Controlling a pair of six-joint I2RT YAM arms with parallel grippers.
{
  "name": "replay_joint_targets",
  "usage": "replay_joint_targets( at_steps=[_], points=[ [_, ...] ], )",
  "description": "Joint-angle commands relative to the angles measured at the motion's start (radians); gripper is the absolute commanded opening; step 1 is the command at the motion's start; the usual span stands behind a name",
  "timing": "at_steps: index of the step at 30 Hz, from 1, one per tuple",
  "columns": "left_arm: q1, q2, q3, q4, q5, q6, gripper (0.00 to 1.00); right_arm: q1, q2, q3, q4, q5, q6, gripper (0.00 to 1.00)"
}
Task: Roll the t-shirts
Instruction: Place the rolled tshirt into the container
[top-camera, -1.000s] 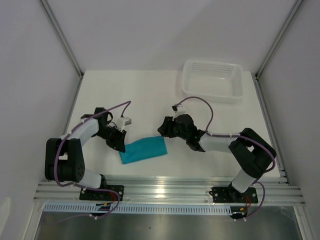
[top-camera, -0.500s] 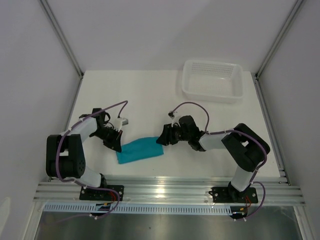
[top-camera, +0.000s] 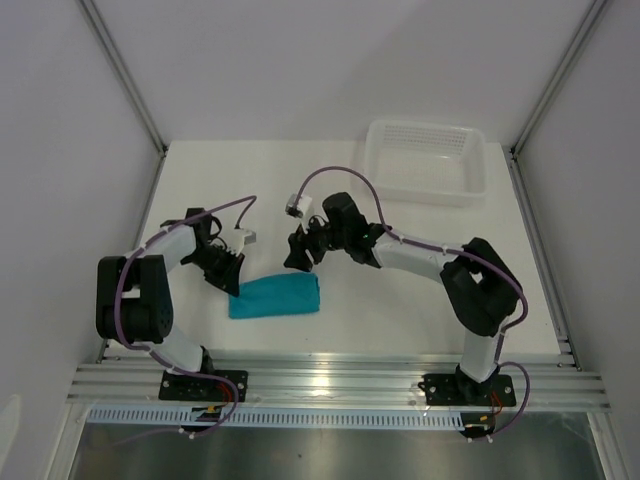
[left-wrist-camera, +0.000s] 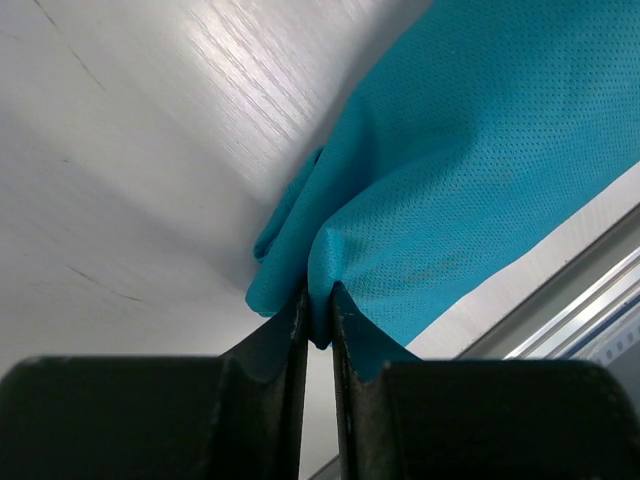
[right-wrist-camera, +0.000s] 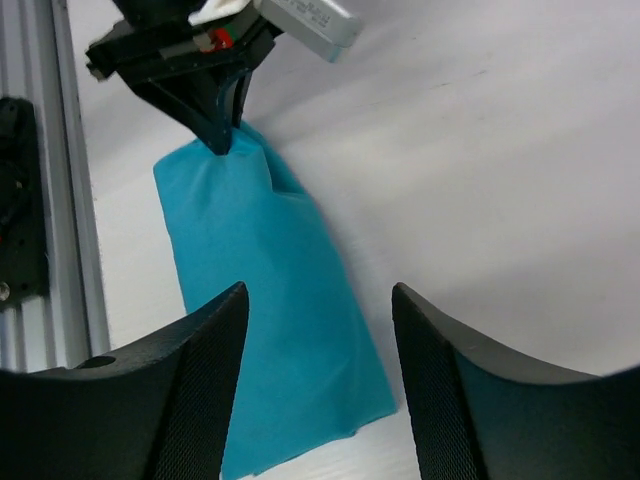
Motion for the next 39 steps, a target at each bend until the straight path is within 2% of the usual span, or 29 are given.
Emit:
replay_joint_targets(
  at_steps=[1, 6, 12, 16, 26, 29, 32, 33, 34, 36, 39],
  points=[
    [0.010, 0.016, 0.035, 0.042, -0.031, 0.039, 0.16, -0.017, 0.113, 0.082, -0.078, -0.165, -0.135, 0.63],
    [0.010, 0.028, 0.047, 0.045, -0.013, 0.025, 0.18, -0.014, 0.222, 0.184, -0.101, -0.291, -0.176, 0.66],
    [0.012, 0.048, 0.072, 0.049, -0.005, 0.021, 0.19, -0.014, 0.345, 0.286, -0.151, -0.303, -0.112, 0.69],
    [0.012, 0.067, 0.084, 0.046, -0.007, 0.025, 0.19, -0.013, 0.417, 0.351, -0.155, -0.351, -0.058, 0.76],
    [0.010, 0.088, 0.124, 0.039, -0.017, 0.025, 0.18, 0.001, 0.514, 0.441, -0.286, -0.354, -0.032, 0.74],
    [0.010, 0.091, 0.131, 0.036, -0.019, 0.024, 0.18, 0.001, 0.512, 0.423, -0.291, -0.371, -0.020, 0.70],
    [0.010, 0.098, 0.138, 0.034, -0.025, 0.024, 0.18, 0.002, 0.506, 0.392, -0.267, -0.404, -0.005, 0.59],
    [0.010, 0.098, 0.139, 0.034, -0.026, 0.025, 0.18, 0.001, 0.506, 0.388, -0.259, -0.410, 0.009, 0.48],
    [0.012, 0.098, 0.138, 0.036, -0.025, 0.025, 0.18, 0.003, 0.504, 0.382, -0.251, -0.417, 0.018, 0.42],
    [0.010, 0.096, 0.144, 0.034, -0.023, 0.024, 0.18, -0.001, 0.500, 0.362, -0.219, -0.429, 0.038, 0.33],
    [0.010, 0.093, 0.148, 0.031, -0.019, 0.022, 0.19, 0.001, 0.489, 0.336, -0.178, -0.444, 0.067, 0.24]
  ],
)
